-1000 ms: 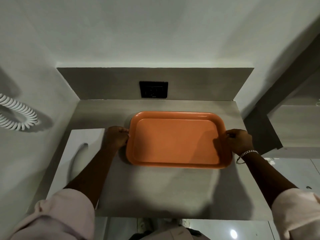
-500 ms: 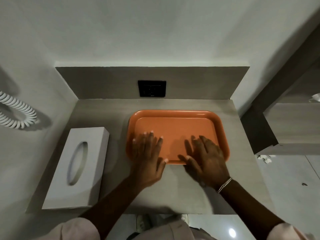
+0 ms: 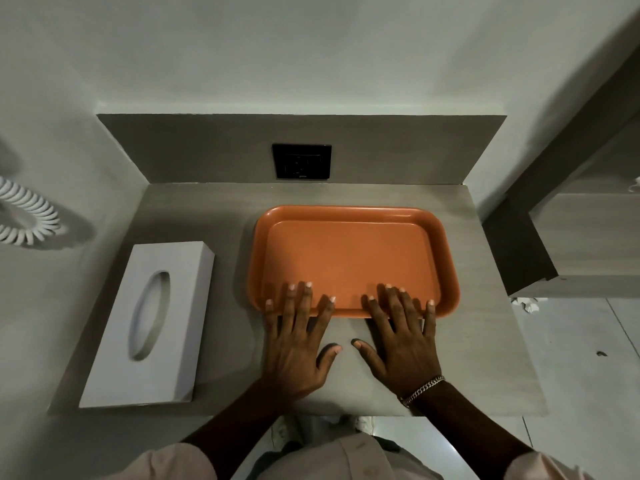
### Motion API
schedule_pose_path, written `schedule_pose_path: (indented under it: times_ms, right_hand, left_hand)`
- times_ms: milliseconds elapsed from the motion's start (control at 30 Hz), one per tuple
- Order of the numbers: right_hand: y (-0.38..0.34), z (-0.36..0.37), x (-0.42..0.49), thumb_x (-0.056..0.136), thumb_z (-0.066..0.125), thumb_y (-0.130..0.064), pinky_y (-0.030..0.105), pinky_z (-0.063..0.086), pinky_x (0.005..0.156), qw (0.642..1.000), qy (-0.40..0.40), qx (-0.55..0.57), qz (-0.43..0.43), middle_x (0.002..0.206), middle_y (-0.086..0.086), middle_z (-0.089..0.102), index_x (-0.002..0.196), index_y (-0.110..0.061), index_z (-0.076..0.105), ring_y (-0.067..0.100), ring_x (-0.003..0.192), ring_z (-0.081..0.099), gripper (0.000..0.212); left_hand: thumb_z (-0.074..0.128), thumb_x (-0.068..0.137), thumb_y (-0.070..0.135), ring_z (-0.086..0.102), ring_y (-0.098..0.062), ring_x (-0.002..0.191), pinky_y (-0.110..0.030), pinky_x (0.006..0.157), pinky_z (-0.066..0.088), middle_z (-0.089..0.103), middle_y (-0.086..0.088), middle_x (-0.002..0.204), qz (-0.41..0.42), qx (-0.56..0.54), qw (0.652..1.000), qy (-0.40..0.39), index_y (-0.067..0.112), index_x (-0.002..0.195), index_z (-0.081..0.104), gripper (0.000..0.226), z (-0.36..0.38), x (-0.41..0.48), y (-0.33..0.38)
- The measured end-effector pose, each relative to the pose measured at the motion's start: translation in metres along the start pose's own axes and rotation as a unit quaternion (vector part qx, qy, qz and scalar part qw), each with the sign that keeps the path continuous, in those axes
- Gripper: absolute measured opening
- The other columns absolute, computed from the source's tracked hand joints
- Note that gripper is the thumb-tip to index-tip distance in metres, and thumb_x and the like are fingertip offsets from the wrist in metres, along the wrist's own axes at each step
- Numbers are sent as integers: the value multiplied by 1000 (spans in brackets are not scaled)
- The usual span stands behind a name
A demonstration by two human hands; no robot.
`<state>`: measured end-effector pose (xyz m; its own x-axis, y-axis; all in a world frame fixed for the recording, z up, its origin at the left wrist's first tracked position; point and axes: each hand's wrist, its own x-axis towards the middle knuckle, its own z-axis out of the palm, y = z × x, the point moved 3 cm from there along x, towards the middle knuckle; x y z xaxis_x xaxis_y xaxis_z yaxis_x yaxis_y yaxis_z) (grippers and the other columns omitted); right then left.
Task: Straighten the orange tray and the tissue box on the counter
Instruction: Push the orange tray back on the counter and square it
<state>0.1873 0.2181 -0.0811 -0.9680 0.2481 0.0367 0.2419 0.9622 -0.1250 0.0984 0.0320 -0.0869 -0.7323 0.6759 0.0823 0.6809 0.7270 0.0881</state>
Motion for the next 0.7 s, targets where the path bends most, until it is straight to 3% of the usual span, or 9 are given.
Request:
schedule_pose_path:
  times_ms: [700]
  right_hand:
    - [10,-6,63,89,31,-74,60,-5,120,999,-22,-23,-2,162,12,27,154,-25,29,35,150,23,81]
  left_hand:
    - [30,88,73,8,-41,153,-69,117,14,13,-15,166,-14,4,1000,-4,26,156,15,84,-1,59,-16]
